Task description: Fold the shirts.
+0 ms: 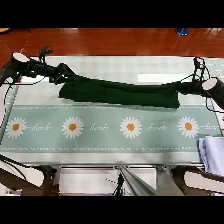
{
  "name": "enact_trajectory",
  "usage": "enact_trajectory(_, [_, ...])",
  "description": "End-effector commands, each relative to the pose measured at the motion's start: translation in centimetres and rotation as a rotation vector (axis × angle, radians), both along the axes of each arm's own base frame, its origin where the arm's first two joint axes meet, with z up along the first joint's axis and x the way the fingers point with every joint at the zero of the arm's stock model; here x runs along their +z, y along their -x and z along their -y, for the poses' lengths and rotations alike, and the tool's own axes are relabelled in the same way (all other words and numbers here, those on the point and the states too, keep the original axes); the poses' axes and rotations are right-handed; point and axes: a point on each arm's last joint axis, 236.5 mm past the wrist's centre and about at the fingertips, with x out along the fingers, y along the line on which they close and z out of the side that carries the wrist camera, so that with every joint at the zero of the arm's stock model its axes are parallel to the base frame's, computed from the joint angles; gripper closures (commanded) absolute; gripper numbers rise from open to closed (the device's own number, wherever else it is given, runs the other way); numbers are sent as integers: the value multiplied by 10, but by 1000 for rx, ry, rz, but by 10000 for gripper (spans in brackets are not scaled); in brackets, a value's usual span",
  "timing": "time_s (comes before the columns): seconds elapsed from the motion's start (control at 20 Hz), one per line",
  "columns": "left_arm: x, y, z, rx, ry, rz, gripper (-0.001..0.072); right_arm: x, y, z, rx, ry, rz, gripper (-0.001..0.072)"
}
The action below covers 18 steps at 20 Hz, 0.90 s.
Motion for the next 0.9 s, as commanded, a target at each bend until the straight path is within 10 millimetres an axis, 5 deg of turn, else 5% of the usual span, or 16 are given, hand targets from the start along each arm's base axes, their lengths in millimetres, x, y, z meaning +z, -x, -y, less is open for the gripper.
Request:
enact_trajectory(0.0, [5,12,-13,-26,29,-53,75,3,13,19,36,100,-36,215])
enact_trajectory(0.2, [19,36,-19,-102,67,-118,77,21,29,69,-150,84,-45,214])
enact_trajectory(0.3, [20,41,-17,-120,71,-124,77,12,38,71,-243,-94,-82,213])
enact_trajectory(0.45, [24,40,-8,-132,86,-116,77,7,30,44,-196,-379,-66,112])
enact_trajectory(0.85, [48,35,30,-190,197,-45,123,-33,-6,-24,-223,-713,-90,111])
